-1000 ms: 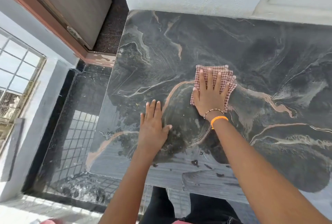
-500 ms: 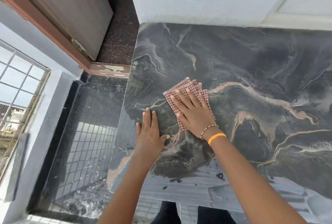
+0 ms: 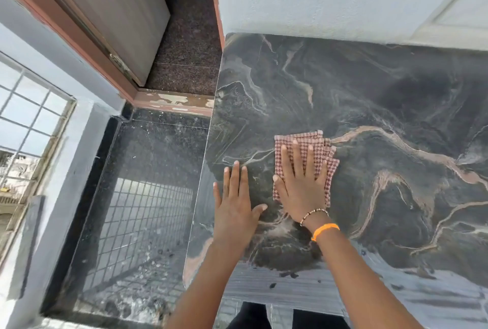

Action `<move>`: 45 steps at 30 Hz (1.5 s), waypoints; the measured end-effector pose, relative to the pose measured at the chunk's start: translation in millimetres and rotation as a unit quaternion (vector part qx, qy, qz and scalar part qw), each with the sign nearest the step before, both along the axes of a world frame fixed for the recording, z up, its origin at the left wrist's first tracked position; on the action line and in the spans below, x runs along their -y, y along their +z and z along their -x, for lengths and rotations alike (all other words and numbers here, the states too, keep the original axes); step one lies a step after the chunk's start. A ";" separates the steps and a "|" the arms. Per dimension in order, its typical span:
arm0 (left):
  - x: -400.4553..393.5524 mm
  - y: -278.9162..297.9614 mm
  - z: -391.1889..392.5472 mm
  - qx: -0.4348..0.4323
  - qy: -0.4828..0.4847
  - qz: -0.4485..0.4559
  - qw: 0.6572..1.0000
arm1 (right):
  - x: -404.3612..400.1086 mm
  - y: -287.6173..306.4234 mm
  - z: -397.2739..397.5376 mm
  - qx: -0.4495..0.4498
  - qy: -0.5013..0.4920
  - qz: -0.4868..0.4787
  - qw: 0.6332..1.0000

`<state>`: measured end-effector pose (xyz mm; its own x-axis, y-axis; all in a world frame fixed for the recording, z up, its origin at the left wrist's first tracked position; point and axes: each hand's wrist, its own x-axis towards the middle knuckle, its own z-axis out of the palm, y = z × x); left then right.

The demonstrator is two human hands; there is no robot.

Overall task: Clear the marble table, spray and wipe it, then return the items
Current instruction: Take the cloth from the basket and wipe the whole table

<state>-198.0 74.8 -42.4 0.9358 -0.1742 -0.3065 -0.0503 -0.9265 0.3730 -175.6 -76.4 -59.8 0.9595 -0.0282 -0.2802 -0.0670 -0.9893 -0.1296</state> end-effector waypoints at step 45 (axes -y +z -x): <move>-92.5 -21.0 69.7 0.100 0.275 0.266 0.918 | -96.3 3.6 -68.0 0.018 0.268 0.012 0.963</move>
<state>-267.6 167.3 -63.3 0.9553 0.2672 -0.1266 0.2537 -0.5210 0.8150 -107.6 19.9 -56.2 0.8475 0.4674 -0.2516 0.4577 -0.8835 -0.0997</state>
